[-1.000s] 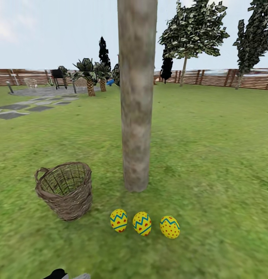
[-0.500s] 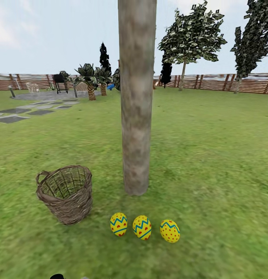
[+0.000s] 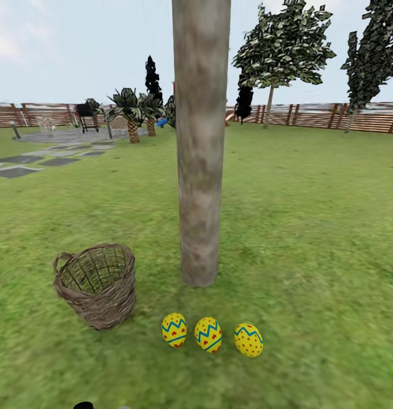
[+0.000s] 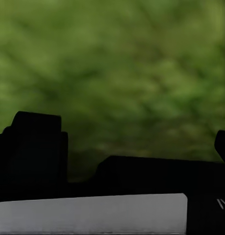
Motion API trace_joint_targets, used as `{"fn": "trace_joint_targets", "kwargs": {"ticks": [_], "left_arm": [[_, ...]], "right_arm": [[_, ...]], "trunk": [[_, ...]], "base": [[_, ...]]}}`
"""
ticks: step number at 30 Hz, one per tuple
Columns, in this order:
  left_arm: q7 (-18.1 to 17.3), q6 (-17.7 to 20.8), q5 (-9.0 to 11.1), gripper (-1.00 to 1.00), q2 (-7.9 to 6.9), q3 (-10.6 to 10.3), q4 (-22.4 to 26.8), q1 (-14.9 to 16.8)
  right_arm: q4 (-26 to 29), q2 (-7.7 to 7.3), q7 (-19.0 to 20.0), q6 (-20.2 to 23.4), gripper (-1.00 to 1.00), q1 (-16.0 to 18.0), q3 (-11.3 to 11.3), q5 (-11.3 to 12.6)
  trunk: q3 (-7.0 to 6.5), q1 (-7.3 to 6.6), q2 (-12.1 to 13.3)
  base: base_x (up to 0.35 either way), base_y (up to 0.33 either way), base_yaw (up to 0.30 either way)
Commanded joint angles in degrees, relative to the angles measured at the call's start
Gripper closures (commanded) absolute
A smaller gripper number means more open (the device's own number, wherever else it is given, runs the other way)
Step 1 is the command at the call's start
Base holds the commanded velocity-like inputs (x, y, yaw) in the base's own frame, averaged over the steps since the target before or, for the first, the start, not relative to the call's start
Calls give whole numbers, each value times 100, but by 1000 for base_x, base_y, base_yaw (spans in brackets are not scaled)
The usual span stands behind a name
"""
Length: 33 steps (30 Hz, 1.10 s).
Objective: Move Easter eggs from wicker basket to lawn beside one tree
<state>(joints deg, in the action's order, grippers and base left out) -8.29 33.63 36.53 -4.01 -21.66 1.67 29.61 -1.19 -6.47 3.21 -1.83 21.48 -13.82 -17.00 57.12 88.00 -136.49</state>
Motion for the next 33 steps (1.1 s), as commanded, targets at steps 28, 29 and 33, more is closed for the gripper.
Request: {"fn": "trace_joint_targets", "kwargs": {"ticks": [28,29,33], "left_arm": [[-27,-557,12,-100,72,-49,7,-175],[-26,-645,12,-100,86,-49,8,-216],[-31,-919,8,-100,116,-51,9,-360]], "right_arm": [[-21,-1,13,-44,-100,-39,-44,-48],[-21,1,13,-48,-100,-44,-43,-48],[-21,5,13,-82,-100,-84,-42,-49]], "trunk": [[-237,-617,1122],[-246,-639,1162],[-280,-727,1323]], "base": [[0,0,0],[0,0,0],[0,0,0]]}}
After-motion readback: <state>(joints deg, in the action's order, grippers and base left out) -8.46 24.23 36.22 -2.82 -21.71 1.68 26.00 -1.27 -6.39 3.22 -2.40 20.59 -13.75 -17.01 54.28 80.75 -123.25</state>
